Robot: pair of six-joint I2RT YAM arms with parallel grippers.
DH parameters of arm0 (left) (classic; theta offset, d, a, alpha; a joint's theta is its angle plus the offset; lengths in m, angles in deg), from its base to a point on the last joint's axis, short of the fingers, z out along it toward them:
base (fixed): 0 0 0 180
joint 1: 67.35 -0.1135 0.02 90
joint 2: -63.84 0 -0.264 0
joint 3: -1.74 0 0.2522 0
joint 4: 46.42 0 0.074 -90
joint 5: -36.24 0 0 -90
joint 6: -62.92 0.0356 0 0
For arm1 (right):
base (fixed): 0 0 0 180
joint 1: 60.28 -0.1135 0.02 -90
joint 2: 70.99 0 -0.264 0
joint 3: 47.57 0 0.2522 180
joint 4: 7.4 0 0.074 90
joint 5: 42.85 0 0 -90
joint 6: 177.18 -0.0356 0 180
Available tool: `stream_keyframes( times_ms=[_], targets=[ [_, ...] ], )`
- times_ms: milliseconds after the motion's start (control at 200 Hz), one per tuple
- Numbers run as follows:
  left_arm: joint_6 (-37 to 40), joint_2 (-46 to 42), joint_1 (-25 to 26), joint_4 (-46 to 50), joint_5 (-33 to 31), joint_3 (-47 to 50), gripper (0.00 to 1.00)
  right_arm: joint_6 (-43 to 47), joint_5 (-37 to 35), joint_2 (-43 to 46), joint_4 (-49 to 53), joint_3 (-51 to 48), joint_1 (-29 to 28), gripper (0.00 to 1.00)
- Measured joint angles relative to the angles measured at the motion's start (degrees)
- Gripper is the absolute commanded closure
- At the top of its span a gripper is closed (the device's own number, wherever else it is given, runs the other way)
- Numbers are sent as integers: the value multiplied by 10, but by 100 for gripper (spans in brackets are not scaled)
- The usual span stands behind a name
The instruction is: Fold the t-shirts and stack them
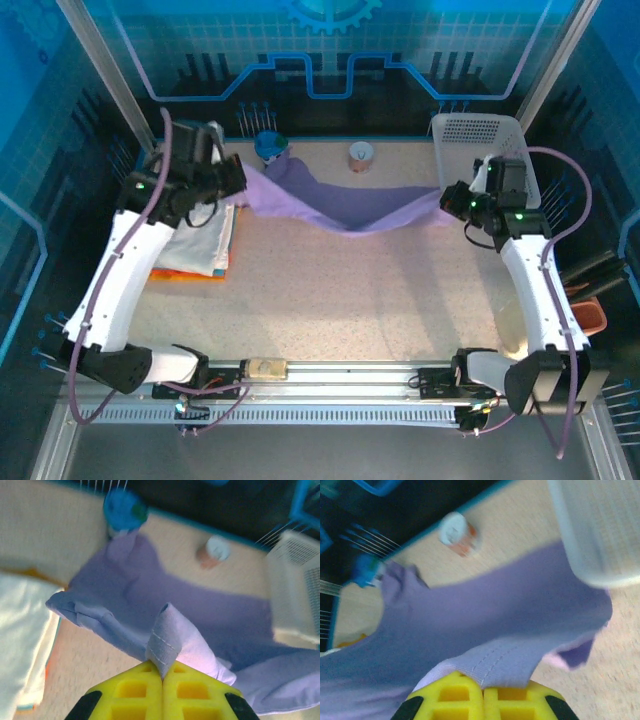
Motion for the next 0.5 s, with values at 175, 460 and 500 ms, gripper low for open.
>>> stream_keyframes(
  times_ms=[175, 460, 500],
  targets=[
    [47, -32, 0, 7, 10, -94, 100, 27, 14, 74, -10, 59, -12, 100],
    [104, -170, 4, -32, 89, -90, 100, 43, 32, 219, -42, 69, -23, 100],
    [107, -183, 4, -35, 97, -99, 100, 43, 35, 234, -48, 69, -23, 100]
  ],
)
